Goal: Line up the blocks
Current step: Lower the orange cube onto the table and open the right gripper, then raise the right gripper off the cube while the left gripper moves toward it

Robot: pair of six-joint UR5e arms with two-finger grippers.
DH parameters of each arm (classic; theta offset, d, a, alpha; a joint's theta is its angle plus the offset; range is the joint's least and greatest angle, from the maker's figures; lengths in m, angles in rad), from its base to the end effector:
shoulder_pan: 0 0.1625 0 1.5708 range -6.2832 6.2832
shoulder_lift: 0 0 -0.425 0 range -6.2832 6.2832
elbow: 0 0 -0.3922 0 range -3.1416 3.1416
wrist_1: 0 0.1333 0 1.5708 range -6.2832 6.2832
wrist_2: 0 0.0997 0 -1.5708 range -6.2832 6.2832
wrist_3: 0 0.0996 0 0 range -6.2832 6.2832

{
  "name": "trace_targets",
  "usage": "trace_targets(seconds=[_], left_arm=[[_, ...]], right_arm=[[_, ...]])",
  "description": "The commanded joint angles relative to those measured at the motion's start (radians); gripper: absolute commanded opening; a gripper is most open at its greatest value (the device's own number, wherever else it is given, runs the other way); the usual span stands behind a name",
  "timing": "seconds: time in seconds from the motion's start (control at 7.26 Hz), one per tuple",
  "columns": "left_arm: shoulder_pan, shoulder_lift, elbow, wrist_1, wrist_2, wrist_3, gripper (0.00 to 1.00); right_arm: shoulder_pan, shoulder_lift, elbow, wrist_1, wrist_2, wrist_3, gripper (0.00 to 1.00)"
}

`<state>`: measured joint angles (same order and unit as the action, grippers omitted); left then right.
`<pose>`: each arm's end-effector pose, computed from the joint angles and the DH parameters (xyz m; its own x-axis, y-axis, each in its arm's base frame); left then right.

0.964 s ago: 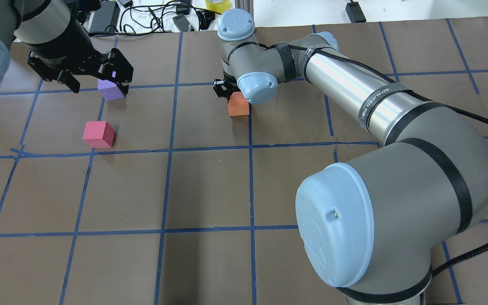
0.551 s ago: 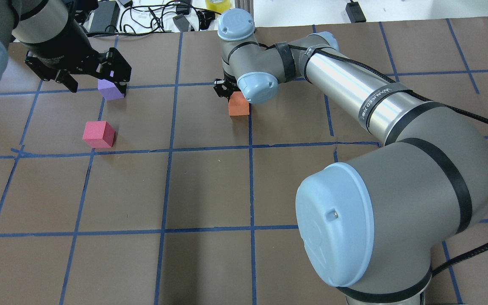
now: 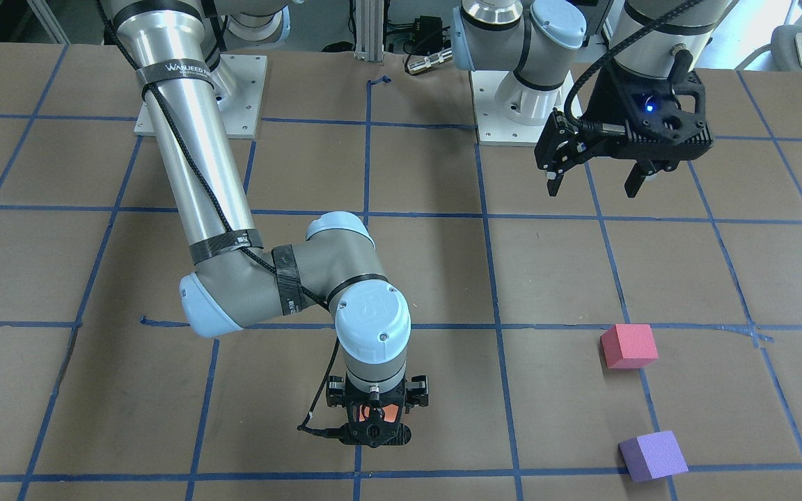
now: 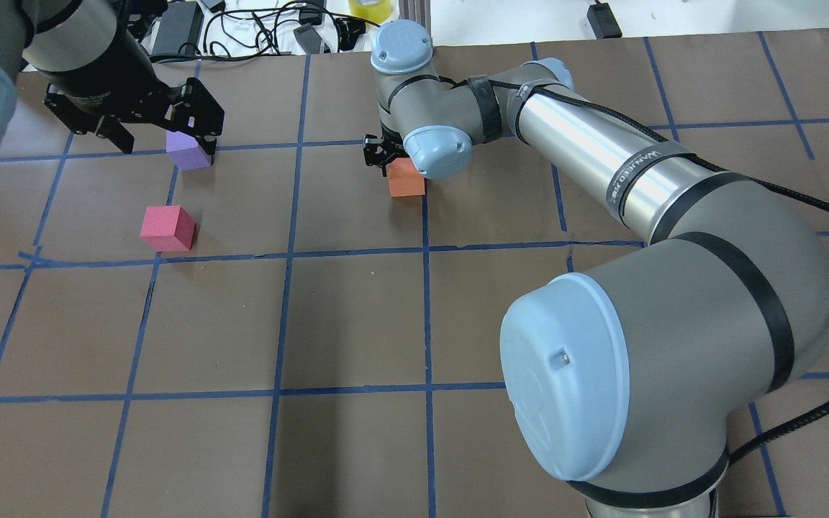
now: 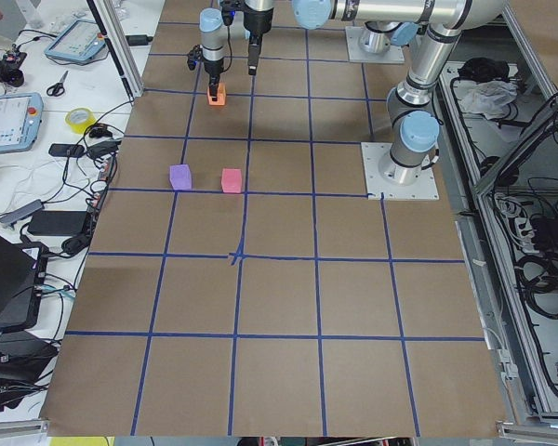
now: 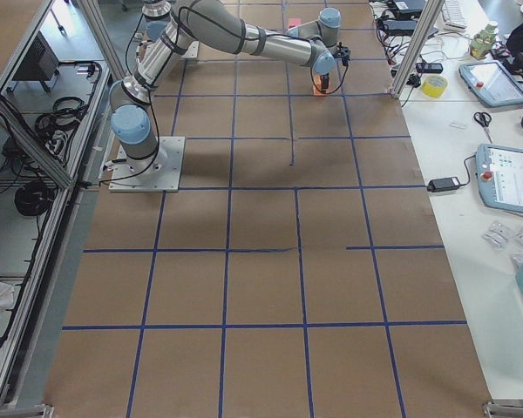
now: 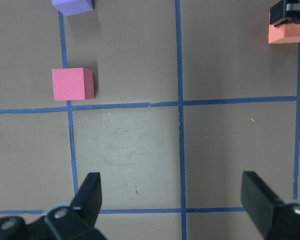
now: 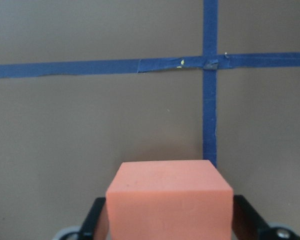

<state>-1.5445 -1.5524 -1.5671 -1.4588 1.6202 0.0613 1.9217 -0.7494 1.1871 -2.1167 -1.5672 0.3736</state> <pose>-0.1153 -0.4996 0.5108 -0.9980 0.0279 -0.0570 0.0351 0.9908 -0.1304 0.3923 -0.6830 0.1975 -0.9989 0.0204 -0.0427 0.0245 0.9948 -0.0992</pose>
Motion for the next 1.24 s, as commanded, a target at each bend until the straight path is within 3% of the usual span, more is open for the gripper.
trace_targets(seconds=[0.0,0.14,0.55,0.69,0.83,0.96,1.1], left_arm=[[0.001,-0.006,0.012,0.003,0.001,0.000,1.00],[0.001,-0.009,0.018,0.003,0.001,0.000,1.00],[-0.002,-0.037,0.050,0.002,0.001,-0.001,1.00],[-0.012,-0.069,0.050,0.026,-0.012,-0.059,1.00],[-0.023,-0.105,0.050,0.079,-0.085,-0.092,1.00],[-0.051,-0.153,0.048,0.182,-0.120,-0.089,1.00],[-0.101,-0.214,0.048,0.227,-0.103,-0.095,1.00]], right_arm=[[-0.001,-0.036,0.000,0.015,-0.001,-0.007,1.00],[-0.012,-0.091,0.018,0.033,-0.001,-0.013,1.00],[-0.071,-0.270,0.040,0.312,-0.040,-0.044,1.00],[-0.088,-0.344,0.084,0.339,-0.045,-0.067,1.00],[-0.093,-0.437,0.154,0.345,-0.066,-0.121,1.00],[-0.102,-0.546,0.236,0.343,-0.080,-0.145,1.00],[-0.136,-0.633,0.305,0.346,-0.082,-0.151,1.00]])
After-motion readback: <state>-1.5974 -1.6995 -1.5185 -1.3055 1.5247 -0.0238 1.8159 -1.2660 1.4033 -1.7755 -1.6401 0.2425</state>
